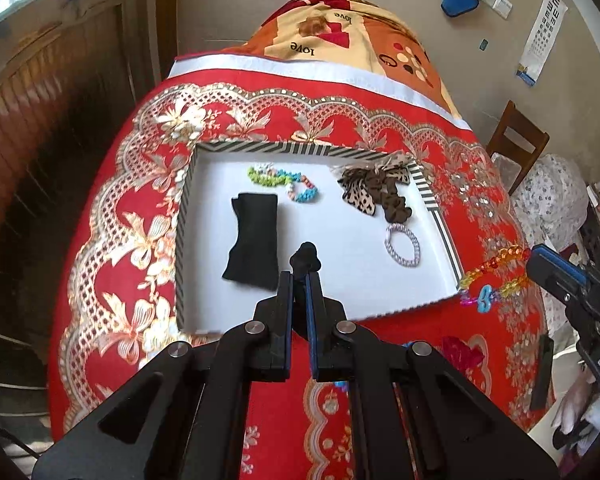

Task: Organize jewelry
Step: 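Carry scrunchie into the box with left gripper while right carries amber bracelet there, then open both grippers to drop scrunchie and amber bracelet in the box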

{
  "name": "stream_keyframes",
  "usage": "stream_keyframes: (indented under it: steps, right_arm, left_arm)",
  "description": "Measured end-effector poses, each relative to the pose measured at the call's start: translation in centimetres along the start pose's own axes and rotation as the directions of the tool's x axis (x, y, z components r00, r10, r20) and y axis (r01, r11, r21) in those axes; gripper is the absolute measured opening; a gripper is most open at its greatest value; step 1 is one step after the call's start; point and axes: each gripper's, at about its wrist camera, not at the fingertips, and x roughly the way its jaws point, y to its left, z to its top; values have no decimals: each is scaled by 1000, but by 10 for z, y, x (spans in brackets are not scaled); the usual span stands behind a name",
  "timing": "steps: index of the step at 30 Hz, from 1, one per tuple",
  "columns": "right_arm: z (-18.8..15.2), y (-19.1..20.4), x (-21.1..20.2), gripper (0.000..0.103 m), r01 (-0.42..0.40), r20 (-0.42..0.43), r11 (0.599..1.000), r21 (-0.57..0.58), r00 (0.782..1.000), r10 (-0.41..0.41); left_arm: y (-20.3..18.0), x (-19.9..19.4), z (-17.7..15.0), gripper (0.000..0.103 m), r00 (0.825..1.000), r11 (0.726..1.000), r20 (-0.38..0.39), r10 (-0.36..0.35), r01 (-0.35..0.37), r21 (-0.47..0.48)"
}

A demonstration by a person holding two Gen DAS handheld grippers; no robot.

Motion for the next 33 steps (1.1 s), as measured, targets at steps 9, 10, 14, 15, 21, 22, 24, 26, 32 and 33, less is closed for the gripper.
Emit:
stream_keyframes:
  steps: [9,10,14,15,21,22,24,26,32,33]
  right_arm:
    - [12,-13,23,9,-26,-24,1000,13,999,26]
    - [13,-13,26,9,-30,-28,999,14,999,30]
    - [16,-14,44,9,-57,-51,998,16,997,57]
    - [16,-15,47,9,-62,-55,998,17,996,63]
    - [23,-14,82,9,-129,-89,991,41,987,133]
    - [25,-14,91,9,-145,-96,988,50,984,150]
    - [26,-18,107,9,-169,-112,983,73,978,177]
    - [25,-25,124,9,-172,-134,980,96,974,184]
    - [5,-60,172,9,-94,-240,985,147,962,128]
    - [1,-65,179,9,-83,-256,984,158,959,122]
  left_arm:
    - [-14,33,26,5,1000,1000,-29,4,-4,4]
    - [-14,36,28,5,999,1000,-33,3,-3,2]
    - [-18,57,42,5,998,1000,-60,-9,8,-12]
    - [-18,63,44,5,997,1000,-70,-13,12,-17]
    - [-18,102,61,5,992,998,-120,-25,18,-56]
    - [-17,107,62,5,992,998,-127,-22,14,-60]
    - [-14,118,64,5,991,998,-137,-3,-5,-63]
    - [-7,129,64,5,988,997,-154,21,-33,-71]
    - [13,150,59,5,979,992,-195,65,-85,-95]
    - [15,153,58,5,978,991,-200,66,-87,-98]
